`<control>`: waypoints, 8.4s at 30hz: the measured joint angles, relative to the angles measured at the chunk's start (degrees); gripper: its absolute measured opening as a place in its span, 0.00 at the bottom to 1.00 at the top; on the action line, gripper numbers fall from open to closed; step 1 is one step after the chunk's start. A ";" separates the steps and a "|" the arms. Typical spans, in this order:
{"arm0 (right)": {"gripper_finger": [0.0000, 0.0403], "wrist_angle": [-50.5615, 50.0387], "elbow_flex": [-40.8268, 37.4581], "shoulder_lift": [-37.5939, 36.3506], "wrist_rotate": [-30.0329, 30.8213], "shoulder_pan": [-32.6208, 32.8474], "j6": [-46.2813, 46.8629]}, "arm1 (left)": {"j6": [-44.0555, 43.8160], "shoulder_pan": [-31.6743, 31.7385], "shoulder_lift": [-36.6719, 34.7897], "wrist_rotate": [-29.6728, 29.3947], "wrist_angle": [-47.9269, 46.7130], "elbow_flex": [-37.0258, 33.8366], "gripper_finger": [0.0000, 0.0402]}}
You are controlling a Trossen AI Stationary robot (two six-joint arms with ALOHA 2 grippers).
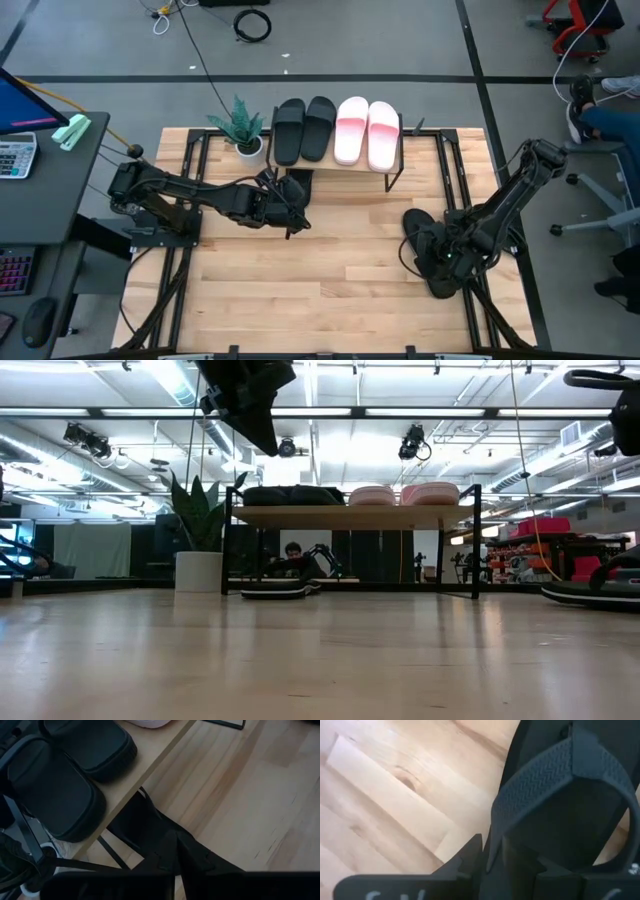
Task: Pick and place slides into the shelf
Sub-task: Put the black slipper under the shelf
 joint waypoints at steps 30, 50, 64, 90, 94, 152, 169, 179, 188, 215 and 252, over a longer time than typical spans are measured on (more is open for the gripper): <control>0.20 2.03 -0.06 6.39 5.94 -0.69 2.45 | -2.64 -4.79 0.02 0.00 -2.33 0.00 0.02; 0.01 16.06 -0.16 10.01 11.94 -5.29 -6.91 | -3.30 -5.33 0.02 -0.01 -6.48 0.00 0.02; 0.01 57.74 -0.05 13.23 17.90 -13.40 -39.21 | -14.26 -14.66 -5.09 -0.01 -13.31 -0.02 0.04; 0.04 30.64 31.88 41.99 8.52 -42.51 -56.60 | -15.11 -19.30 -8.52 -3.64 -14.12 -0.02 0.02; 0.06 30.18 31.64 41.01 8.74 -42.47 -56.85 | -18.25 -20.40 -8.50 -3.65 -15.62 -0.02 0.04; 0.28 28.09 31.64 38.60 1.26 -49.42 -66.33 | -20.67 -22.15 -6.12 -3.63 -17.06 0.00 0.03; 0.08 22.18 31.62 38.60 8.77 -32.10 -59.09 | -20.58 -25.69 -6.12 -3.63 -17.06 0.00 0.02; 0.01 22.02 31.62 38.65 11.04 -30.44 -58.41 | -21.57 -25.67 -6.12 -3.63 -17.06 0.00 0.03; 0.01 23.91 27.43 38.65 10.11 -31.17 -53.30 | -18.40 -25.65 -6.34 -3.62 -18.04 1.26 0.04; 0.00 55.22 9.17 38.57 11.74 -40.24 -53.43 | -18.66 -25.65 -6.36 -3.65 -18.48 2.32 0.07; 0.00 59.99 11.26 45.22 17.23 -39.09 -58.11 | -17.67 -25.58 -6.29 -3.69 -18.28 2.38 0.06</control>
